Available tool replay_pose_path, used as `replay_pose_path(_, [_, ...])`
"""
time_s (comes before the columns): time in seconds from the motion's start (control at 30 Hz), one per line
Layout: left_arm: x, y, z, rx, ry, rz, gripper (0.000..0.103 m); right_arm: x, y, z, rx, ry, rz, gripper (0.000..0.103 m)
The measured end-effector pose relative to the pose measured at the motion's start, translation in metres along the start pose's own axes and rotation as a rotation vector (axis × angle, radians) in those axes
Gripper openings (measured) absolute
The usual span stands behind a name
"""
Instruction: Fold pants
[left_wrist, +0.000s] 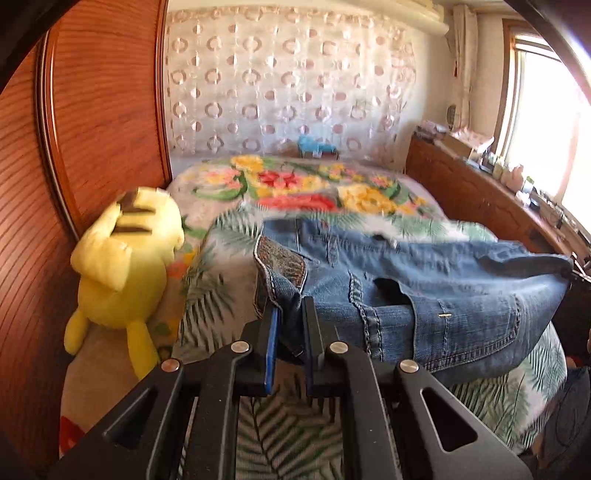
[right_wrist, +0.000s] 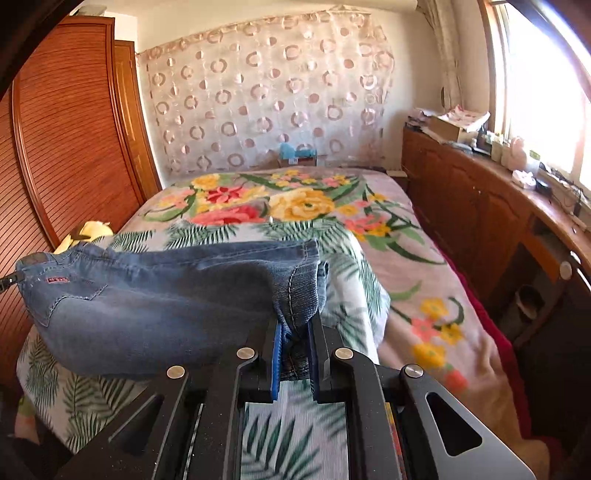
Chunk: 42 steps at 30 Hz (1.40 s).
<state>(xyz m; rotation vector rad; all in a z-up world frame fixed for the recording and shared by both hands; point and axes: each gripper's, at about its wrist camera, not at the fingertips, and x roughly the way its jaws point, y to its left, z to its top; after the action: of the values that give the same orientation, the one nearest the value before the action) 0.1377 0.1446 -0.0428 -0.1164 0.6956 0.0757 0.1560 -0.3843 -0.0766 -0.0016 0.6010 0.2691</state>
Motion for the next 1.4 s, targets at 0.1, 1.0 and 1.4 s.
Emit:
replay_pose_path(0.1, [0.012,0.003,-0.019,-0.012,0.063,0.010,0.013,-0.001,-0.002,-0.005,0.029,0.039,0.025,0.012])
replay_pose_path(1.0, [0.030,-0.052,-0.009,0.031,0.077,-0.114,0.079,0.016,-0.002,-0.016,0.126,0.120,0.023,0.036])
replay_pose_path(1.4, [0.047,-0.098,-0.011,0.112,0.105,-0.173,0.079,0.031,0.000,-0.017,0.156,0.106,0.021,0.039])
